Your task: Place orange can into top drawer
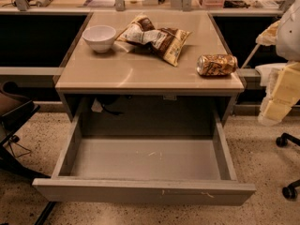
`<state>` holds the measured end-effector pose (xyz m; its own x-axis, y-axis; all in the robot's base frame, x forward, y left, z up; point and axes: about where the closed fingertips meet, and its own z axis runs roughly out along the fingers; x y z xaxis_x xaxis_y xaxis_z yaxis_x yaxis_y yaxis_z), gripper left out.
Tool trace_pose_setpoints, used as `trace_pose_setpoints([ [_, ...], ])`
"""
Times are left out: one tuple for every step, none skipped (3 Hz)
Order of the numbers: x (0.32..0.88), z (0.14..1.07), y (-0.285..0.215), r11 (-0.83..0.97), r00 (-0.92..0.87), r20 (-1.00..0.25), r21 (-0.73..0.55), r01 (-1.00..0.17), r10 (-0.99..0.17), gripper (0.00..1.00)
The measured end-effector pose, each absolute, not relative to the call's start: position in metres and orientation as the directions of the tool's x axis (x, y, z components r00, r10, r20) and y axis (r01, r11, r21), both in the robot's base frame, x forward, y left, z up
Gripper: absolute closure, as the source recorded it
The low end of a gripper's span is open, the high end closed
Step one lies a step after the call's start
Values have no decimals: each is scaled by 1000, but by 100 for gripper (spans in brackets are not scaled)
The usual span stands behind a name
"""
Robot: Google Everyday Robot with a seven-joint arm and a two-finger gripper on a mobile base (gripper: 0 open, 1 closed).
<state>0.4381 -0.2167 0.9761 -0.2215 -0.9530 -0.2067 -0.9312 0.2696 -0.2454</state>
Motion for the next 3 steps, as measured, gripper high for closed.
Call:
trace_pose_setpoints([
  [482,978,-207,279,-222,-226,-267,-922,-949,0],
  [482,978,-207,279,-222,-226,-267,-922,-949,0],
  [513,974,-196,235,-170,-261,-242,-942,-950,0],
])
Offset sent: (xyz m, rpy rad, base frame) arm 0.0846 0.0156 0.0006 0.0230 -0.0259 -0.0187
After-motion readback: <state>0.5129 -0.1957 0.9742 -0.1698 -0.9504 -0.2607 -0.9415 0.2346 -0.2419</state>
